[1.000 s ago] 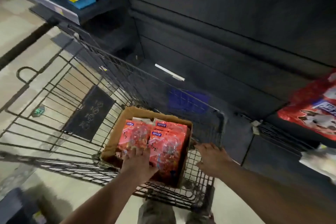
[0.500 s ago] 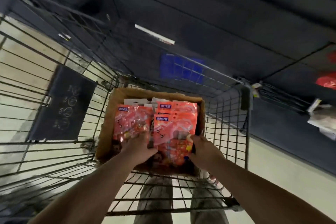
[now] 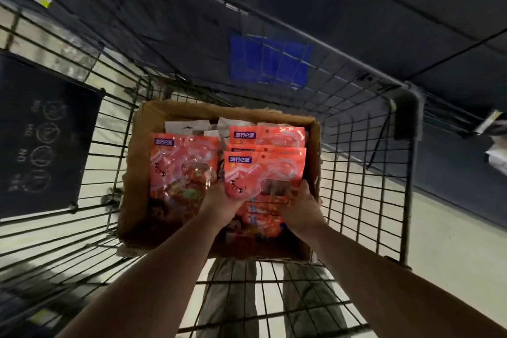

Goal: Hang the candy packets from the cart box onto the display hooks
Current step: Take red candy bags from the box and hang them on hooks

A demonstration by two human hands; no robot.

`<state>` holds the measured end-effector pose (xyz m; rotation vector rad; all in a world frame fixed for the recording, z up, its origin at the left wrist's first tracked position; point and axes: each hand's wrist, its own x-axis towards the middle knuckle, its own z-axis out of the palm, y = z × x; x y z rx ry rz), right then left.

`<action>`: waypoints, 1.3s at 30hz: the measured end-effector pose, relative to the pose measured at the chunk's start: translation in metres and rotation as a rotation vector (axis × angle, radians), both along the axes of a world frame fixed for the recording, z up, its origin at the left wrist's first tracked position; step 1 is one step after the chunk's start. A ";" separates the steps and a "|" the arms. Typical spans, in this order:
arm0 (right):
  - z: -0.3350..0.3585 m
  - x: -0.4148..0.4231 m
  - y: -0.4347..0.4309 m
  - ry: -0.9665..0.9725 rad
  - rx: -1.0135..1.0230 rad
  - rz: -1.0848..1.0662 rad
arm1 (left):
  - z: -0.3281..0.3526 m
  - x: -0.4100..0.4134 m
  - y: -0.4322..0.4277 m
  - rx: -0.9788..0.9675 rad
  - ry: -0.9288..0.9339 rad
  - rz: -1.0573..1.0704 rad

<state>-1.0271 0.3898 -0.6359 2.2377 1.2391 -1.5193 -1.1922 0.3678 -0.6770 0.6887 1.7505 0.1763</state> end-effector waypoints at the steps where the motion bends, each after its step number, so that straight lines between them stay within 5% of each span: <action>1: -0.002 0.000 0.000 0.010 -0.005 -0.012 | -0.006 -0.002 -0.001 0.001 0.023 0.007; 14: -0.020 0.002 0.008 0.008 -0.022 -0.085 | -0.010 -0.071 -0.012 -0.001 0.190 0.274; 21: -0.034 0.001 0.007 0.022 -0.029 -0.068 | -0.004 -0.087 -0.019 -0.091 -0.013 0.473; 32: -0.040 -0.004 -0.008 0.303 -0.004 -0.301 | -0.008 -0.078 -0.027 0.010 -0.198 0.365; 39: 0.005 -0.001 0.010 0.309 0.076 -0.376 | 0.026 -0.086 -0.024 0.054 -0.225 0.403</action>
